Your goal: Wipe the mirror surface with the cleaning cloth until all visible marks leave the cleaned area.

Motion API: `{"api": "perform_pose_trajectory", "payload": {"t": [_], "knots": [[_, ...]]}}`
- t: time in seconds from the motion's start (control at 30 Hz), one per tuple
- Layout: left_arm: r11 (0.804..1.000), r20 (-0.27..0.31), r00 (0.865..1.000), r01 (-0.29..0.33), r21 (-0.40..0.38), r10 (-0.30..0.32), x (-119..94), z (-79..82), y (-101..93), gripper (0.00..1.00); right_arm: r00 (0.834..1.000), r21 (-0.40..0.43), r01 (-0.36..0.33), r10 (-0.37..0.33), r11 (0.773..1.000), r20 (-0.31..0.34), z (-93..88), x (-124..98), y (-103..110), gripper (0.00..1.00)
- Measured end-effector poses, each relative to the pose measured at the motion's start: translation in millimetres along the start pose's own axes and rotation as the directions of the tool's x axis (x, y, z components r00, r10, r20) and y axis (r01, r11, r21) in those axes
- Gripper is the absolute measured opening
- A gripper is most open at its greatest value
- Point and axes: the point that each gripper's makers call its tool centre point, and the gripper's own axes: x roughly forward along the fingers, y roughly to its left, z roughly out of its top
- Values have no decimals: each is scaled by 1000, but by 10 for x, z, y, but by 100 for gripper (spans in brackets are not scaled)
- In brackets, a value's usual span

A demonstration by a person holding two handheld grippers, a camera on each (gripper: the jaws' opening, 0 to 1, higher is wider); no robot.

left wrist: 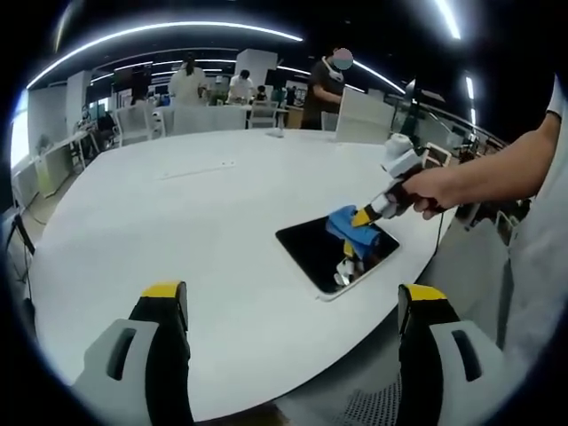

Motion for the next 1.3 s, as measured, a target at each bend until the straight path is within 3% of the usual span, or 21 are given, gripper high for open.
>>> {"api": "perform_pose_trajectory", "payload": {"t": [0.23, 1.3], "knots": [[999, -31, 999, 8, 31, -7, -27, -134, -64, 99, 1000, -13, -9, 9, 1000, -4, -81, -23, -26, 1], [1000, -13, 1000, 10, 22, -10, 31, -122, -245, 99, 998, 47, -65, 65, 997, 1, -446, -193, -45, 1]]}}
